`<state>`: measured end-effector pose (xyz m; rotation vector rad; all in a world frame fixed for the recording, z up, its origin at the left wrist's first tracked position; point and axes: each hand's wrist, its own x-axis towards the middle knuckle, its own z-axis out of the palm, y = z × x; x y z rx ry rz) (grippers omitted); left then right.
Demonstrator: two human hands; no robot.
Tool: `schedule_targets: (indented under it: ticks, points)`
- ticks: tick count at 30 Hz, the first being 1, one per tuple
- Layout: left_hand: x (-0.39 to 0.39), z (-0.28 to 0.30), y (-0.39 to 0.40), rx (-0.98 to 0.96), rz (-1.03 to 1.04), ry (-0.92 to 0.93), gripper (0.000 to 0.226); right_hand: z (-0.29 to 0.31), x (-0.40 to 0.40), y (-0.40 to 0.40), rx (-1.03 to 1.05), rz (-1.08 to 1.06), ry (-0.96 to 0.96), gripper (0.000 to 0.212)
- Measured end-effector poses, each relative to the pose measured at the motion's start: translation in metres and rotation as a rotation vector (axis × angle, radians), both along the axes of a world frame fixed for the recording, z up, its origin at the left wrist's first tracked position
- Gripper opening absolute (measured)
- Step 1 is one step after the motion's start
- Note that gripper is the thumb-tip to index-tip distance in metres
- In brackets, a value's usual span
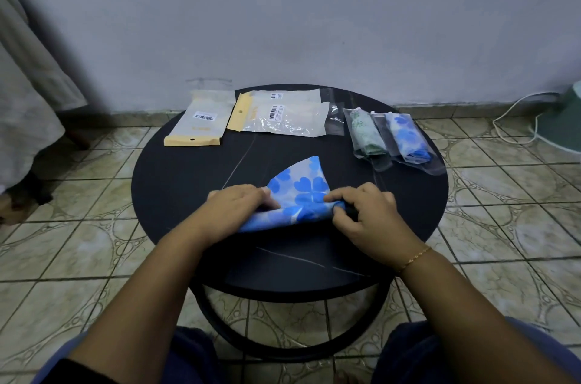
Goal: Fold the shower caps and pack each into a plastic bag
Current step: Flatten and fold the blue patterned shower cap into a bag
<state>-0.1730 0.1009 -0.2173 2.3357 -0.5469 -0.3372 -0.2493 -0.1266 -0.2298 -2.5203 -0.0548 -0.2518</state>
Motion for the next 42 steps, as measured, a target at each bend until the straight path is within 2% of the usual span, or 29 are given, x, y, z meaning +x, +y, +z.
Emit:
schedule_targets:
  ticks: [2,5,10,15,19,23,25,27,31,33,35,37,40,42]
  points:
    - [0.001,0.002,0.005,-0.111,0.059,0.092,0.044,-0.001,0.002,0.001,0.011,-0.006,0.005,0.022]
    - [0.000,0.005,0.011,-0.126,0.050,0.081,0.062,0.000,0.005,0.003,0.067,-0.015,0.006,0.017]
    - [-0.006,0.008,0.004,-0.114,0.144,-0.035,0.029,-0.001,0.010,0.008,0.182,-0.050,0.005,0.008]
    - [-0.006,0.002,-0.001,-0.162,0.246,-0.098,0.017,-0.006,0.019,0.014,0.251,-0.149,-0.036,0.010]
    - [-0.004,-0.002,-0.008,-0.065,0.256,-0.219,0.013,-0.011,0.022,0.019,0.120,-0.221,-0.127,0.017]
    - [-0.002,-0.005,-0.008,-0.036,0.241,-0.223,0.015,-0.019,0.021,0.020,-0.103,-0.205,-0.368,0.016]
    - [-0.001,-0.005,-0.009,-0.033,0.234,-0.231,0.016,-0.022,0.020,0.019,-0.173,-0.159,-0.420,0.022]
    - [0.000,-0.005,-0.010,-0.010,0.228,-0.238,0.017,-0.020,0.018,0.019,-0.181,-0.069,-0.394,0.031]
    - [-0.001,-0.004,-0.011,0.043,0.183,-0.256,0.007,-0.017,0.014,0.018,-0.209,0.054,-0.188,0.053]
    - [-0.004,-0.003,-0.012,0.108,0.097,-0.324,0.030,-0.016,0.012,0.018,-0.238,0.092,-0.136,0.061]
    - [-0.006,0.001,-0.013,0.187,-0.012,-0.358,0.048,-0.013,0.011,0.020,-0.226,0.120,-0.115,0.058]
    - [-0.009,0.005,-0.014,0.209,-0.084,-0.268,0.055,-0.012,0.011,0.021,-0.190,0.138,-0.086,0.055]
    - [-0.011,0.009,-0.014,0.194,-0.127,-0.100,0.054,-0.009,0.009,0.019,-0.084,0.146,-0.039,0.051]
    - [-0.010,0.010,-0.011,0.128,-0.119,-0.033,0.043,-0.006,0.008,0.017,-0.023,0.150,0.002,0.041]
